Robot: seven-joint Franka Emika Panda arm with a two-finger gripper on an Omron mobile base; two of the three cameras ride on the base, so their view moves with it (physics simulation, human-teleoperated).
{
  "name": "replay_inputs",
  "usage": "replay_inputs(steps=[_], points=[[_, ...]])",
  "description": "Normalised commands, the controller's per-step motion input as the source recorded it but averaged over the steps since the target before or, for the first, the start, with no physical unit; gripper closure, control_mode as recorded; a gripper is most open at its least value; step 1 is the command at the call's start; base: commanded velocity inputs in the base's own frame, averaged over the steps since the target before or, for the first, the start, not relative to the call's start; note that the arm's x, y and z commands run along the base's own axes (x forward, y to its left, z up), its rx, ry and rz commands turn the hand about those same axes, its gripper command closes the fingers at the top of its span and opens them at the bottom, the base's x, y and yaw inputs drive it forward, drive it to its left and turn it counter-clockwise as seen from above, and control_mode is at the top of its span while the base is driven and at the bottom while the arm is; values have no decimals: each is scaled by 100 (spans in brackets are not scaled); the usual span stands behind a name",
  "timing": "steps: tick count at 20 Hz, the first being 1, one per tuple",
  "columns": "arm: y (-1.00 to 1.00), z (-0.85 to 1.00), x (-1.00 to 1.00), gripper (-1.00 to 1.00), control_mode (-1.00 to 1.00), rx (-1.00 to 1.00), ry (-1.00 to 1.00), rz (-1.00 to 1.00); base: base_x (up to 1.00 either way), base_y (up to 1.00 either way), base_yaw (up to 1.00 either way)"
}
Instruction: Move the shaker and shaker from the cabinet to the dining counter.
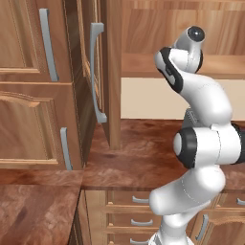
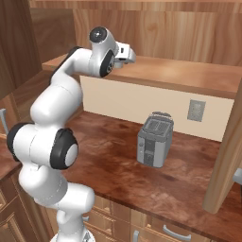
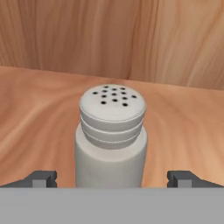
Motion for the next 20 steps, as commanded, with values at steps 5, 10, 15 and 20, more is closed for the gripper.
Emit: replay_inputs(steps=[5,10,15,20], points=[[0,0,13,-100,-100,0,0,0,0,0,0],[1,-3,10,100,-100,0,2,0,0,0,0],[0,-9,0,100,-100,0,1,0,0,0,0],[0,-7,-10,100,-100,0,0,0,0,0,0]])
